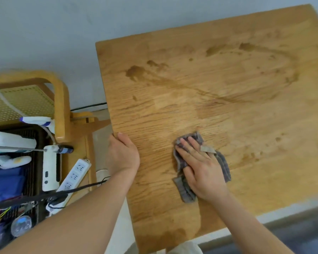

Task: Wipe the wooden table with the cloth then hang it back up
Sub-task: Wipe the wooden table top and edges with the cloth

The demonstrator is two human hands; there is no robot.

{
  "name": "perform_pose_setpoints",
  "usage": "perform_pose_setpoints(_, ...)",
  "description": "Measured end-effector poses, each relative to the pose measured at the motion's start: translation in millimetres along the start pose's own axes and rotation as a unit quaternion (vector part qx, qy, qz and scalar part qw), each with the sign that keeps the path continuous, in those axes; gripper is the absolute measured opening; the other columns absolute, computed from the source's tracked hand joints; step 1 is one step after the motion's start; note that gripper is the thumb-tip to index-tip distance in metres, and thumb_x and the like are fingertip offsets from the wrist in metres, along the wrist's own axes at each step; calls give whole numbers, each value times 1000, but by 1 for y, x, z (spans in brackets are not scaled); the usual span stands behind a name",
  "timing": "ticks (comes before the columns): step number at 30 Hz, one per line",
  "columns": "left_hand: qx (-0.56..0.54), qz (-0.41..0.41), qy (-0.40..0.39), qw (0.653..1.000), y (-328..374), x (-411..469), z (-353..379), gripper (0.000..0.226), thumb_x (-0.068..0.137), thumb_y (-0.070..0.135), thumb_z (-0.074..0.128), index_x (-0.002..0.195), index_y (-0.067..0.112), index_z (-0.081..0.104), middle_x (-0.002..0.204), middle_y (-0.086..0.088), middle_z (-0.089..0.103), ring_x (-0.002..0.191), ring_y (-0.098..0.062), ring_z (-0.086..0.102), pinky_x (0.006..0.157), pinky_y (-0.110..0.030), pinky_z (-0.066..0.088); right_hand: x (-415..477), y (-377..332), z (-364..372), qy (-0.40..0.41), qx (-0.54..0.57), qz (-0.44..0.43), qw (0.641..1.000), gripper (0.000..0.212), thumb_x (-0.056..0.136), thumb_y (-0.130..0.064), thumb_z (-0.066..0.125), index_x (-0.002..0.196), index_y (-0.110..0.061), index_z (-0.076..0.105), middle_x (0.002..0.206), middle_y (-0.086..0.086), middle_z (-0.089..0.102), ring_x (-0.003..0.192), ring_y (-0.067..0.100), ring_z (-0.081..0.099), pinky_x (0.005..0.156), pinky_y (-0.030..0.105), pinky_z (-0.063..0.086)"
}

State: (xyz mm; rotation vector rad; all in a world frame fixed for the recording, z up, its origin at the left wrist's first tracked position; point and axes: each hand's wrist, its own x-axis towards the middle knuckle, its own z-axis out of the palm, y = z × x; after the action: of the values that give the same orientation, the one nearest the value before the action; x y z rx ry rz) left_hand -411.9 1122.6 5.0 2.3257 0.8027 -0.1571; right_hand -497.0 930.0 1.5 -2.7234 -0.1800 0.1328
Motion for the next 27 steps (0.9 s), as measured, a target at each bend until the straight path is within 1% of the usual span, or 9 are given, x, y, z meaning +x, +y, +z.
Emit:
perform_pose_setpoints(2,7,7,9,1000,2,0,1,30,101,33,22,103,13,43,87,-9,52,73,-26,46,64,-33,30,17,24,-12,34,-5,95,995,55,88,-30,35,141,-20,49,151,-4,38,145,13,23,110,49,34)
perform_pose_setpoints(5,27,7,14,1000,3,0,2,28,101,33,20,98,13,40,85,-11,51,73,-28,46,63,-34,29,55,8,-7,80,-25,200,976,61,86,-33,34,145,-22,42,154,-2,34,146,18,22,118,47,15)
perform_pose_setpoints(9,42,8,23,999,0,0,5,34,101,34,19,101,9,42,98,-21,60,86,-39,55,66,-37,33,24,-50,24,20,-16,57,998,56,88,-32,41,143,-22,45,154,-3,34,147,16,21,119,46,16)
perform_pose_setpoints(12,46,8,24,999,-2,-1,4,37,100,35,18,106,8,42,104,-23,61,92,-42,56,68,-38,33,-36,-32,20,-8,-14,-13,1000,54,86,-31,48,140,-21,51,153,-4,37,146,13,22,113,44,28)
perform_pose_setpoints(16,59,5,20,998,-3,0,4,41,100,36,17,112,8,44,108,-22,61,94,-42,57,70,-38,33,-69,12,7,77,-33,188,979,57,87,-30,38,143,-19,47,154,-4,31,146,15,21,113,48,26)
perform_pose_setpoints(18,51,15,33,998,-6,3,6,43,99,36,18,112,5,45,106,-25,61,93,-44,57,72,-41,37,-52,-12,16,127,-35,331,934,60,88,-32,32,146,-19,41,155,-3,27,147,16,19,119,47,13)
perform_pose_setpoints(20,35,33,43,998,-9,7,8,45,99,36,19,110,2,47,105,-27,62,91,-45,57,75,-44,42,-19,-61,35,147,-17,387,910,61,89,-35,30,147,-21,36,157,-1,25,148,18,15,120,46,7)
perform_pose_setpoints(25,41,63,13,997,-16,6,4,48,100,34,21,117,-4,44,113,-32,57,99,-46,55,78,-44,40,-15,-121,62,60,-5,139,988,54,89,-34,39,140,-21,49,154,-3,36,146,16,22,117,47,20)
perform_pose_setpoints(27,65,89,-33,993,-19,5,-8,48,102,33,22,127,-5,40,125,-29,50,107,-44,51,80,-43,38,-47,-96,54,72,-4,166,984,54,89,-32,39,140,-20,49,154,-4,35,146,14,21,113,47,29)
